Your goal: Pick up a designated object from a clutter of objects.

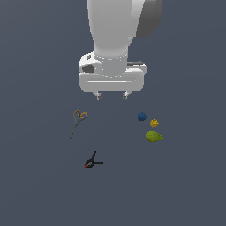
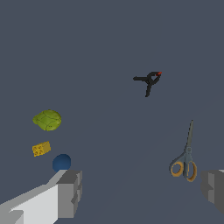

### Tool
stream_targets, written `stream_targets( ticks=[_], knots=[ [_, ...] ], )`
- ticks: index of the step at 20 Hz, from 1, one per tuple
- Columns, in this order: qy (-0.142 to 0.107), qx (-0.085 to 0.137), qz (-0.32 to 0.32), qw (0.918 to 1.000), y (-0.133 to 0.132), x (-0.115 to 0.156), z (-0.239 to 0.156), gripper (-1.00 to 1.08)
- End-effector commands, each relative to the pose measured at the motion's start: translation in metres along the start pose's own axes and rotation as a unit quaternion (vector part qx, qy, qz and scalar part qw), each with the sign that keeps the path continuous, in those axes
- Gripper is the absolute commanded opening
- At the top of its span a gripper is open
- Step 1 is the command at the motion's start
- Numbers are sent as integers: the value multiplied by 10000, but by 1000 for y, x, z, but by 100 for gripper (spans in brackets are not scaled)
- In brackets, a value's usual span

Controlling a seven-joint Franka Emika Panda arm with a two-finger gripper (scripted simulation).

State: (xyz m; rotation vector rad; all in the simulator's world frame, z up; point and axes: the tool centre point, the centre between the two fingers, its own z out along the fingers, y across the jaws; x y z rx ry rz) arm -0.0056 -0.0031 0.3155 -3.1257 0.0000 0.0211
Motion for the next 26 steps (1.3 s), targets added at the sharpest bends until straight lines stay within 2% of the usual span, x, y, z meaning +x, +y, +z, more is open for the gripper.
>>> stream_targets(
  ticks=[1,9,15,20,26],
  knots=[
    [0,0,0,10000,0,0,0,100],
    [260,-66,35,9996,22,9,-20,100],
    [259,-65,41,9996,22,9,-20,100],
    [248,-101,-173,9995,15,13,-12,100],
    [205,-189,-818,9963,-9,25,14,100]
  ],
)
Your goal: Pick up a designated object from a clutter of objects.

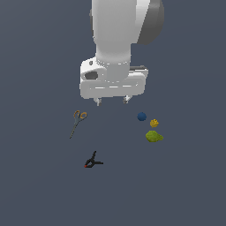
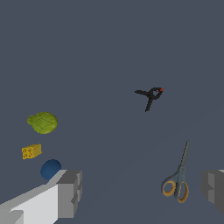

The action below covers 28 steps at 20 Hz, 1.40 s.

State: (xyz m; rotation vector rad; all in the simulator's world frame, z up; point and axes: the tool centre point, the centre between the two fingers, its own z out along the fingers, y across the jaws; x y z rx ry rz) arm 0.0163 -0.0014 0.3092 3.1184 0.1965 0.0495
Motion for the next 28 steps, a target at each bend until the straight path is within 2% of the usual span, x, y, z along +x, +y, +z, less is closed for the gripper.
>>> stream_targets(
  ticks=[1,5,9,12,16,22,25,28],
  knots=[
    [-22,-31,-339,9994,-13,6,14,100],
    [-58,-80,-1063,9943,-41,18,43,100],
    [-95,-101,-1981,9801,-79,29,81,100],
    [-114,-87,-2704,9626,-112,34,111,100],
    [-123,-33,-3575,9338,-154,35,149,100],
    [-109,69,-4482,8939,-201,29,189,100],
    [-98,112,-4767,8789,-217,25,202,100],
    [-90,142,-4948,8688,-227,23,211,100]
  ],
)
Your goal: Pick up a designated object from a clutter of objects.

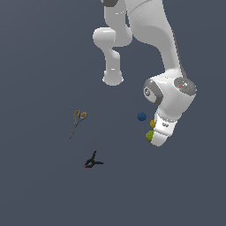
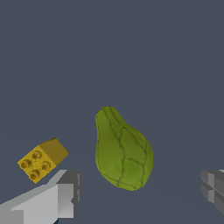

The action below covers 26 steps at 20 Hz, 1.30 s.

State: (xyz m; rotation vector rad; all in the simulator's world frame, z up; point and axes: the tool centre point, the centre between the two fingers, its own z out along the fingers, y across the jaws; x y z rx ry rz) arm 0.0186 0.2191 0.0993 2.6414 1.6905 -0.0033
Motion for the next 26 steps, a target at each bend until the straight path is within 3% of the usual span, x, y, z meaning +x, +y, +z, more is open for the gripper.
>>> stream_targets(
  ticks=[1,8,22,23,26],
  knots=[
    [19,11,-156,9999,-5,5,6,100],
    [18,18,-183,9998,-7,6,11,100],
    [24,17,-215,9998,-7,7,58,100],
    [24,17,-215,9998,-7,7,58,-100],
    [24,17,-215,9998,-7,7,58,-100]
  ],
)
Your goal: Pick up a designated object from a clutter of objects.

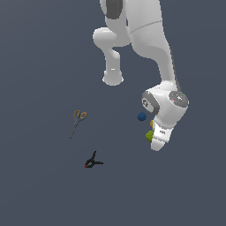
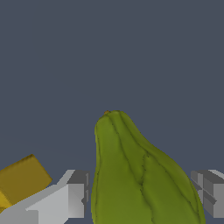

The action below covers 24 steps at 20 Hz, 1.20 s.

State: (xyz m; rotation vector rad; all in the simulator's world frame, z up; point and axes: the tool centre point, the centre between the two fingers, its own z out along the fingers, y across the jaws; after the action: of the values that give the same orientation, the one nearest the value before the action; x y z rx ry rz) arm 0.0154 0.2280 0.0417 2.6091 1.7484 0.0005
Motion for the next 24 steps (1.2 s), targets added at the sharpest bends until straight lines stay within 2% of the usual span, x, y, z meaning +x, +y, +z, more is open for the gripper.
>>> stream_targets(
  ticks=[1,13,19,24],
  knots=[
    [0,4,-4,10000,-1,0,1,-100],
    [1,-2,0,10000,1,-7,-7,-100],
    [-4,-4,-1,10000,4,-27,-28,-100],
    [-7,-5,-2,10000,8,-55,-56,-100]
  ],
)
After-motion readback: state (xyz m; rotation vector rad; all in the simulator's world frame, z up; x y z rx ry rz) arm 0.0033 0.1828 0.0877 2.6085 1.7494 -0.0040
